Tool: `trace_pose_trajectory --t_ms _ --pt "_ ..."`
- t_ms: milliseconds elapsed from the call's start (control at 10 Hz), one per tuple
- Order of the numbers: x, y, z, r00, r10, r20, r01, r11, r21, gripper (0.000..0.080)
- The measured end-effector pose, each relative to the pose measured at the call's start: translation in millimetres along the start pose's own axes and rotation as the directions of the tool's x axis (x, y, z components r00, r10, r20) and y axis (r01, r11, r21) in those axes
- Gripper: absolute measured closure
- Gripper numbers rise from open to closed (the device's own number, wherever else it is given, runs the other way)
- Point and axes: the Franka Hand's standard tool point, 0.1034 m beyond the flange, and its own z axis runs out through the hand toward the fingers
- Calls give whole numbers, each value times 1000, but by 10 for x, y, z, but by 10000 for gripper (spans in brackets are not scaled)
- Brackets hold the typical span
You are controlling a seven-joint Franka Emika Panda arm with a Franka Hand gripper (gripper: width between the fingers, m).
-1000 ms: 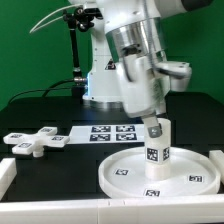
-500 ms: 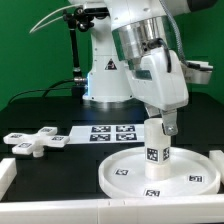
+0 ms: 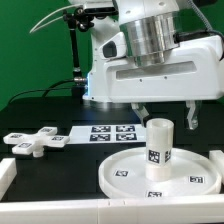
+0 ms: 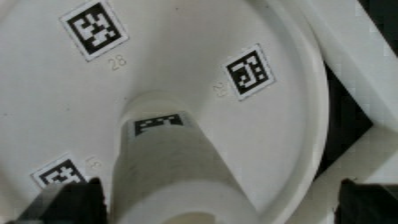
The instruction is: Assemble round table
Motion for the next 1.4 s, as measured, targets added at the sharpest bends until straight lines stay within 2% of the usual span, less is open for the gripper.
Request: trace_pose_trajectory --t_ms 300,500,700,900,1200,1300,1400 --pt "0 3 3 986 -164 0 164 986 0 150" --pt "2 4 2 943 -333 0 333 943 -2 150" --pt "-11 -5 5 818 -575 7 575 818 -30 150" --pt "1 23 2 699 -715 24 716 698 -29 150" --pt "9 28 1 581 -813 27 814 580 -27 150" --pt "19 33 6 498 -866 33 867 497 -34 150" --pt "50 22 31 296 -954 47 954 293 -61 150"
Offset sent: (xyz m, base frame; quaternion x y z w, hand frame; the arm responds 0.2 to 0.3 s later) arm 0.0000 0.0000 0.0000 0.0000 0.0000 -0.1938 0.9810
